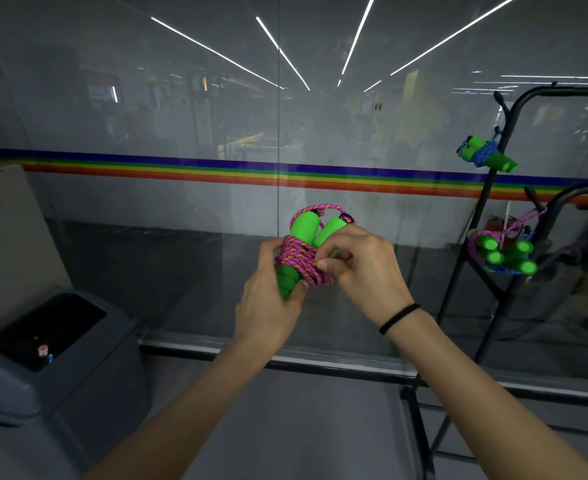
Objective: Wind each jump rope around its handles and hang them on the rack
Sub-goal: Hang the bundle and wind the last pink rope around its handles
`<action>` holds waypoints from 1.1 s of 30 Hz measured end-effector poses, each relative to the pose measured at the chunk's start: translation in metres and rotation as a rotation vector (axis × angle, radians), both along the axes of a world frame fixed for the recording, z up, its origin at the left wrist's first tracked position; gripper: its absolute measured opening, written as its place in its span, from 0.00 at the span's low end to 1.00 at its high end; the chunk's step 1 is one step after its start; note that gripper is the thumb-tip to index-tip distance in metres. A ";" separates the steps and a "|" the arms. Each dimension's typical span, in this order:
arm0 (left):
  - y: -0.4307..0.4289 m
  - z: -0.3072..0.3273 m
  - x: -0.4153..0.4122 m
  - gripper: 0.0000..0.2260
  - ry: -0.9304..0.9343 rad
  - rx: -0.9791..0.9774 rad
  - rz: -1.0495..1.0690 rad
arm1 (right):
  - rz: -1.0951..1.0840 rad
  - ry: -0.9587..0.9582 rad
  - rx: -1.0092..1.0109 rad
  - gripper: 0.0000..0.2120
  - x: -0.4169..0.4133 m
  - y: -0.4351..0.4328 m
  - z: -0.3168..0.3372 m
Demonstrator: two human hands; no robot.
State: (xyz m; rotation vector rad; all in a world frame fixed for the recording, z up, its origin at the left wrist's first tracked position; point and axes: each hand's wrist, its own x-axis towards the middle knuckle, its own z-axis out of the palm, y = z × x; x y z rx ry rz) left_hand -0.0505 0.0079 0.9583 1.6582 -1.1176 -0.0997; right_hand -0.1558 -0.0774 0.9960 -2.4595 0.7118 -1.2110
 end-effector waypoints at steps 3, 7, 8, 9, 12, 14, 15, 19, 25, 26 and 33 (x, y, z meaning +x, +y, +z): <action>0.001 0.003 0.000 0.23 -0.045 0.019 0.009 | -0.028 -0.007 0.007 0.06 0.003 0.002 0.001; 0.004 0.003 0.002 0.24 -0.102 0.072 0.047 | -0.041 0.059 0.051 0.13 0.007 0.001 0.004; 0.005 0.003 0.002 0.24 -0.112 0.078 0.054 | -0.046 0.092 0.038 0.12 0.008 0.001 0.004; 0.005 0.002 0.002 0.24 -0.125 0.086 0.059 | -0.050 0.117 0.033 0.12 0.009 0.001 0.004; 0.007 0.002 0.003 0.24 -0.145 0.097 0.070 | -0.088 0.146 -0.040 0.09 0.010 0.004 0.002; 0.007 0.001 0.004 0.25 -0.158 0.102 0.076 | -0.117 0.176 -0.098 0.09 0.011 0.006 0.002; 0.007 0.001 0.005 0.25 -0.175 0.103 0.078 | -0.121 0.195 -0.109 0.09 0.011 0.007 0.002; 0.009 -0.001 0.008 0.26 -0.227 0.119 0.087 | -0.124 0.292 -0.152 0.08 0.013 0.013 0.001; 0.011 -0.006 0.014 0.24 -0.247 0.239 0.090 | -0.069 0.472 -0.141 0.08 0.012 0.012 -0.002; 0.012 -0.007 0.014 0.24 -0.252 0.263 0.085 | -0.065 0.494 -0.126 0.08 0.012 0.011 -0.003; 0.012 -0.012 0.011 0.23 -0.212 0.338 0.049 | -0.103 0.579 -0.181 0.06 0.015 0.014 -0.011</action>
